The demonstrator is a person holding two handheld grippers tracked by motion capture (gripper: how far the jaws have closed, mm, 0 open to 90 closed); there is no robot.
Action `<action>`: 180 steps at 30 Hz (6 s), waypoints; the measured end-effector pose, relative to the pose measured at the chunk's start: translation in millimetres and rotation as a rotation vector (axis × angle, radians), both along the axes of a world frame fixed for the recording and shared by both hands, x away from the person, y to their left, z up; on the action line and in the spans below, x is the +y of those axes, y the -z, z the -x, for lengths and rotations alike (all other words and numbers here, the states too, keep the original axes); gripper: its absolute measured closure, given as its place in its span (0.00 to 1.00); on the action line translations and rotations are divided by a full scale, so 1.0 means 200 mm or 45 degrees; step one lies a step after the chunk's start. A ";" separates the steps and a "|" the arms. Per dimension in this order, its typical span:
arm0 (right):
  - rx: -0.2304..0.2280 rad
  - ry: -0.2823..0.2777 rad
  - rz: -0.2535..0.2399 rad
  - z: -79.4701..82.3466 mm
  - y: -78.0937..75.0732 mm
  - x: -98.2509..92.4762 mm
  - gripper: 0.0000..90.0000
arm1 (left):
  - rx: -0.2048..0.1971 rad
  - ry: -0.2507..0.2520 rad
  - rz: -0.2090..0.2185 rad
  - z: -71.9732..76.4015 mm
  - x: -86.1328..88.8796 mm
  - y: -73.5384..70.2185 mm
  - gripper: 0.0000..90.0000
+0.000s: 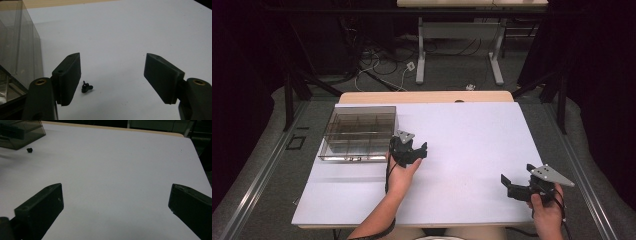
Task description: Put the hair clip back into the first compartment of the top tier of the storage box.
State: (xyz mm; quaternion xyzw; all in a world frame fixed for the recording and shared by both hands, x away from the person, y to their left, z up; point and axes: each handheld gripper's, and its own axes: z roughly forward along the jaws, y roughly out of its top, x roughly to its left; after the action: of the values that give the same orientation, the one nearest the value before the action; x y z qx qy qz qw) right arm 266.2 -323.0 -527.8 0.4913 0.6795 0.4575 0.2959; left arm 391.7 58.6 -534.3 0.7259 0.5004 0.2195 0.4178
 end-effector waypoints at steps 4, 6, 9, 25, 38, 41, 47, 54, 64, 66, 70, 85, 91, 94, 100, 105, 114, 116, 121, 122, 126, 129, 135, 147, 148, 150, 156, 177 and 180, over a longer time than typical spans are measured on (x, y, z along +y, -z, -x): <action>0.001 0.004 0.005 0.00 0.00 0.00 0.00 | 0.024 -0.027 -0.012 -0.02 -0.01 0.03 0.36; 0.004 0.003 0.006 0.00 0.00 0.00 0.00 | 0.042 -0.031 -0.025 -0.03 -0.01 0.05 0.37; 0.008 -0.001 0.008 0.00 0.00 0.00 0.00 | 0.060 -0.040 -0.048 -0.04 -0.02 0.07 0.37; 0.006 -0.019 0.008 0.00 0.00 0.00 0.00 | 0.082 -0.087 -0.093 -0.08 -0.07 0.13 0.40; 0.010 -0.020 -0.001 0.00 0.00 0.01 0.00 | 0.123 -0.135 -0.093 -0.10 -0.06 0.15 0.41; 0.002 -0.027 0.001 0.00 0.00 0.01 0.00 | 0.136 -0.149 -0.098 -0.11 -0.06 0.16 0.41; 0.011 -0.033 0.011 0.00 0.00 0.00 0.00 | 0.166 -0.188 -0.108 -0.12 -0.07 0.16 0.43; 0.005 -0.044 0.005 0.00 0.00 0.00 0.02 | 0.189 -0.210 -0.111 -0.13 -0.07 0.16 0.49; 0.031 -0.034 0.012 0.00 0.00 0.01 0.02 | 0.185 -0.209 -0.152 -0.13 -0.07 0.16 0.55; 0.019 -0.043 0.008 0.00 0.00 0.01 0.02 | 0.187 -0.216 -0.143 -0.13 -0.07 0.16 0.58; 0.023 -0.042 0.013 0.00 0.00 0.01 0.02 | 0.178 -0.207 -0.155 -0.13 -0.07 0.16 0.64; 0.017 -0.050 0.004 0.00 0.00 0.01 0.05 | 0.184 -0.180 -0.154 -0.13 -0.06 0.15 0.85; 0.011 -0.053 0.000 0.00 0.00 0.01 0.05 | 0.182 -0.180 -0.153 -0.13 -0.06 0.15 0.86; 0.017 -0.050 0.008 0.00 0.00 0.01 0.05 | 0.177 -0.178 -0.155 -0.14 -0.06 0.15 0.86; 0.022 -0.047 0.012 0.00 0.00 0.00 0.05 | 0.173 -0.178 -0.159 -0.14 -0.06 0.15 0.86; 0.022 -0.045 0.012 0.00 0.00 0.00 0.05 | 0.166 -0.178 -0.147 -0.13 -0.07 0.14 0.88; 0.018 -0.047 0.011 0.00 0.00 0.00 0.05 | 0.172 -0.162 -0.153 -0.14 -0.06 0.15 0.92; 0.022 -0.039 0.004 0.00 0.00 0.00 0.05 | 0.172 -0.160 -0.157 -0.14 -0.07 0.14 0.92; 0.007 -0.038 -0.002 0.00 0.00 0.00 0.05 | 0.163 -0.153 -0.160 -0.14 -0.06 0.15 0.93; 0.007 -0.037 -0.003 0.00 0.00 0.00 0.05 | 0.166 -0.154 -0.160 -0.13 -0.06 0.15 0.93; 0.022 -0.040 0.005 0.00 0.00 0.00 0.05 | 0.157 -0.156 -0.141 -0.13 -0.06 0.14 0.93; 0.003 -0.053 0.001 0.00 0.00 0.00 0.05 | 0.152 -0.154 -0.147 -0.13 -0.06 0.14 0.93; 0.021 -0.047 0.013 0.00 0.00 0.00 0.05 | 0.143 -0.140 -0.139 -0.12 -0.07 0.14 0.93; 0.012 -0.039 -0.001 0.00 0.00 0.00 0.05 | 0.127 -0.070 -0.119 -0.11 -0.10 0.07 0.93; 0.010 -0.037 0.002 0.00 0.00 0.00 0.05 | 0.122 -0.068 -0.109 -0.10 -0.10 0.06 0.93; -0.002 -0.043 0.003 0.00 0.00 0.00 0.05 | 0.124 -0.062 -0.104 -0.10 -0.10 0.05 0.93; 0.020 -0.044 0.003 0.00 0.00 0.01 0.05 | 0.121 -0.038 -0.079 -0.10 -0.09 0.00 0.93; 0.017 -0.038 -0.001 0.00 0.00 0.00 0.05 | 0.129 0.064 -0.015 -0.06 -0.06 -0.17 0.93; 0.011 -0.041 0.004 0.00 0.00 0.00 0.05 | 0.120 0.073 -0.016 -0.06 -0.04 -0.19 0.93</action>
State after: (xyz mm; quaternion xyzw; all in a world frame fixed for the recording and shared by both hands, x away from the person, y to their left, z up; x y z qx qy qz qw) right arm 265.9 -323.2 -527.4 0.4819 0.6892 0.4592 0.2863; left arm 402.8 50.6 -496.4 0.7521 0.4971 0.1759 0.3953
